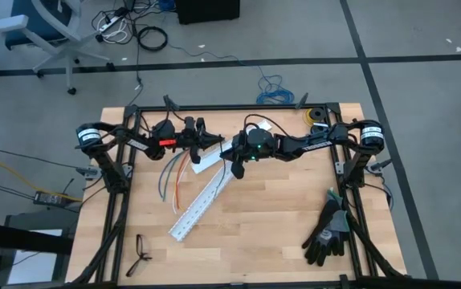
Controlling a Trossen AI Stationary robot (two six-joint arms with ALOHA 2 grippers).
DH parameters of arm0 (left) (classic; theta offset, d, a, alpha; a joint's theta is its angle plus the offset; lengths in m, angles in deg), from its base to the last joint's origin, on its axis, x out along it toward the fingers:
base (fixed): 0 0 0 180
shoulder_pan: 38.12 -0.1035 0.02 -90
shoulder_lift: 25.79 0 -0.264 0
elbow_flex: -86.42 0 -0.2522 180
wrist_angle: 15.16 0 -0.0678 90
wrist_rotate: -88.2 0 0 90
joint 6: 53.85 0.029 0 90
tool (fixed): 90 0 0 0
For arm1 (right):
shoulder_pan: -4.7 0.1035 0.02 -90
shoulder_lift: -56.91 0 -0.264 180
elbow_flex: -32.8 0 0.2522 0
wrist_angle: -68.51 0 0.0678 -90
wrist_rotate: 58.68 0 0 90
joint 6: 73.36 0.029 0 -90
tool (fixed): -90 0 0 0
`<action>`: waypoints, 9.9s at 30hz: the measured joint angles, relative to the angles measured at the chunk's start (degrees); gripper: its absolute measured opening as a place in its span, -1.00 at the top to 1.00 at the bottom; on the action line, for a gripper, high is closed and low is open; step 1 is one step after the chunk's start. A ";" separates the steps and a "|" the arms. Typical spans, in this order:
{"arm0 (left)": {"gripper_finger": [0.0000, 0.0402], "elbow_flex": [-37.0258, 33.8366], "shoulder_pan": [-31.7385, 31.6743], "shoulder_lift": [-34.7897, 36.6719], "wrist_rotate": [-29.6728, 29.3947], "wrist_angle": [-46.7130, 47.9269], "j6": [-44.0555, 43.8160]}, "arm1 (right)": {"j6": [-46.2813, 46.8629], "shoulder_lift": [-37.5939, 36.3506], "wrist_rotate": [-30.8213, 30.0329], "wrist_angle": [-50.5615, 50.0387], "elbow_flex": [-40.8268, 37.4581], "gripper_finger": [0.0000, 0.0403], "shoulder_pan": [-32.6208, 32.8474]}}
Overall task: Ziptie cables
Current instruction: Wrap the cable wires with the black zip tie
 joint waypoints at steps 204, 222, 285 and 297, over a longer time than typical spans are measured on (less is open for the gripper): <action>1.00 8.55 2.10 -0.02 -5.44 8.29 6.58 | -10.65 -1.06 -14.01 20.96 -9.85 1.00 9.81; 1.00 2.31 2.08 0.00 -12.46 -2.72 33.25 | 8.28 -1.05 -13.12 39.54 -17.08 1.00 3.12; 1.00 2.36 9.60 0.00 -29.86 -0.37 58.55 | 21.20 -0.93 -14.34 41.70 -16.47 1.00 2.60; 1.00 2.36 10.40 0.00 -29.30 0.64 58.78 | 21.66 -0.91 -12.38 41.58 -16.47 1.00 0.40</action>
